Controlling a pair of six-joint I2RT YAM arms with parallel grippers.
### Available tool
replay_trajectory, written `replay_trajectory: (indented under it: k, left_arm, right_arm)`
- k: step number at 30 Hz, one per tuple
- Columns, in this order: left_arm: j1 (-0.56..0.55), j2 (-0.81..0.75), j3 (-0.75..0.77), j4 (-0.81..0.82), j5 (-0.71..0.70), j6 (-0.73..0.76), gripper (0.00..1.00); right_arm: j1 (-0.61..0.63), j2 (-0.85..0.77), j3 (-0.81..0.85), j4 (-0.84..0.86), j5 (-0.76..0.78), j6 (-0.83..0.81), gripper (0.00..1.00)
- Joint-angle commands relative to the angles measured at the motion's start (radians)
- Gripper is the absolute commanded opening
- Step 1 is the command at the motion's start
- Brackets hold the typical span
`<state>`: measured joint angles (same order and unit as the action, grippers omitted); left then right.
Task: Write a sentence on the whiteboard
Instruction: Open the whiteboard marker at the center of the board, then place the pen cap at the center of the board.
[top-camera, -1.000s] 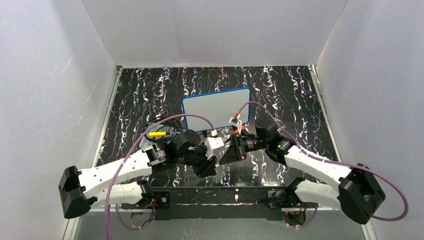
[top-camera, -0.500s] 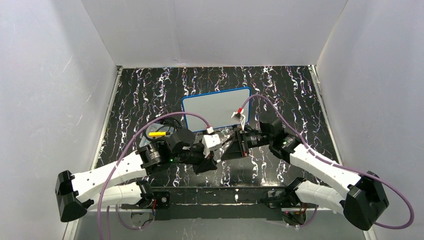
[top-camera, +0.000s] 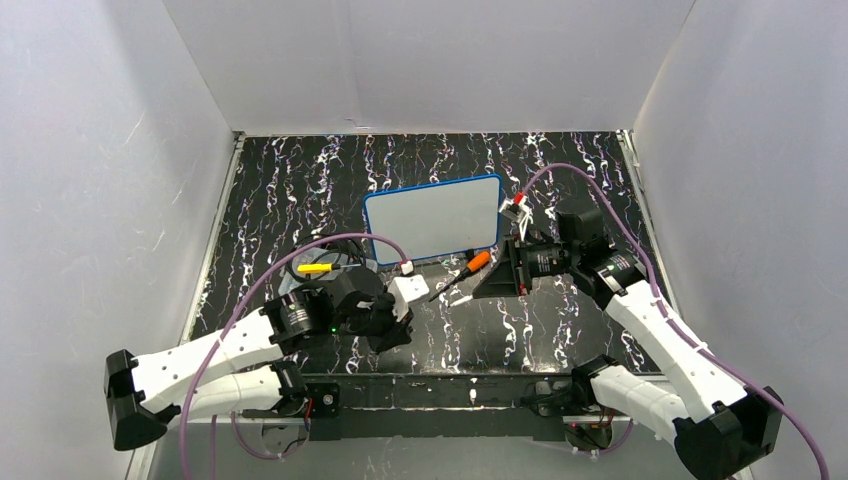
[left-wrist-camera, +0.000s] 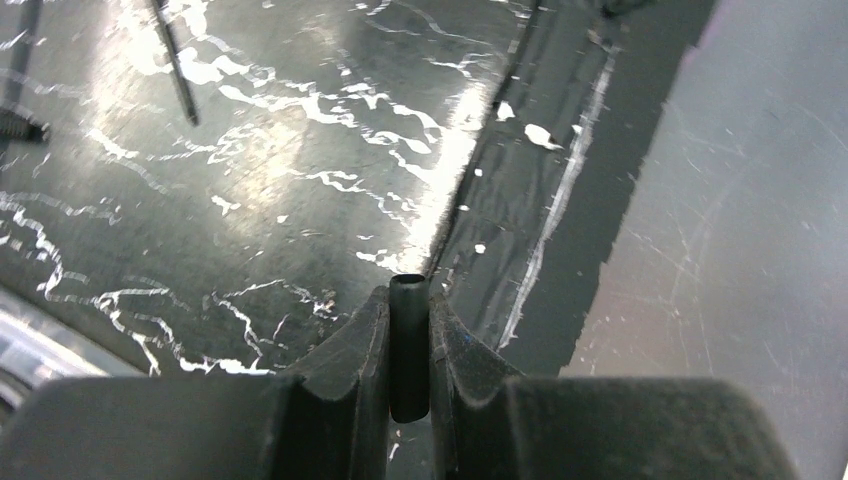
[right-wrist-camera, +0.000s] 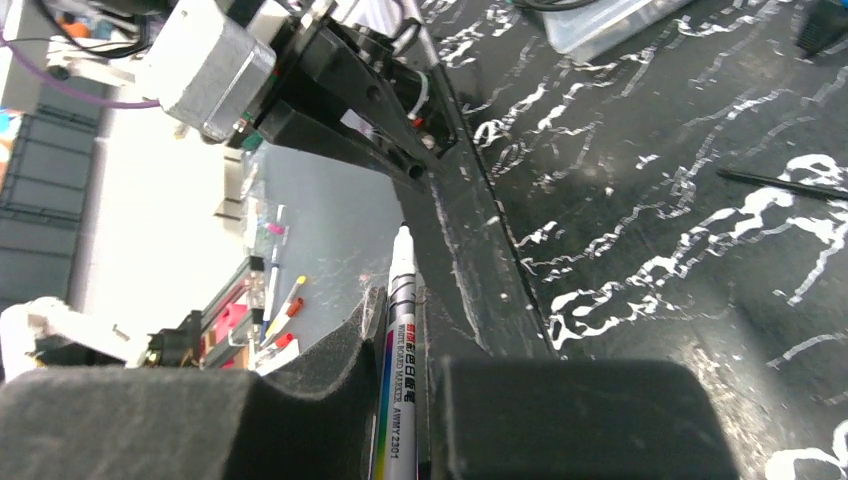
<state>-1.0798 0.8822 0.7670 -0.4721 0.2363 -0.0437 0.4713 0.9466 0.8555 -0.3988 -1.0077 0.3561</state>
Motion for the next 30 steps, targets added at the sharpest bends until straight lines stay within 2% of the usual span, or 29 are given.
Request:
replay_trajectory:
  k: [1, 4, 6, 10, 16, 20, 24, 27, 30]
  left_arm:
    - [0.001, 0.044, -0.001, -0.010, -0.235, -0.188, 0.00]
    - [0.001, 0.121, -0.040, 0.019, -0.400, -0.371, 0.00]
    - [0.002, 0.179, -0.060, 0.037, -0.490, -0.469, 0.00]
    - [0.012, 0.330, -0.063, 0.056, -0.619, -0.569, 0.03]
    - [0.053, 0.474, -0.073, 0.062, -0.660, -0.640, 0.08]
    - [0.067, 0.479, -0.078, 0.077, -0.641, -0.628, 0.33]
    - [0.067, 0.407, -0.079, 0.104, -0.573, -0.580, 0.63]
    - [0.071, 0.310, -0.048, 0.077, -0.511, -0.536, 0.76]
    - [0.102, 0.231, 0.023, 0.013, -0.414, -0.463, 0.83]
  right_arm:
    - [-0.003, -0.016, 0.038, -0.046, 0.183, -0.028, 0.01]
    - [-0.003, -0.034, -0.005, 0.009, 0.395, 0.023, 0.01]
    - [-0.003, -0.047, -0.026, 0.033, 0.484, 0.048, 0.01]
    - [-0.004, -0.091, -0.057, 0.105, 0.561, 0.095, 0.01]
    - [-0.003, -0.142, -0.082, 0.113, 0.614, 0.096, 0.01]
    - [-0.003, -0.176, -0.115, 0.118, 0.645, 0.096, 0.01]
    - [-0.002, -0.206, -0.143, 0.151, 0.668, 0.104, 0.01]
    - [-0.002, -0.213, -0.146, 0.167, 0.668, 0.098, 0.01]
    - [-0.002, -0.208, -0.146, 0.182, 0.642, 0.091, 0.01]
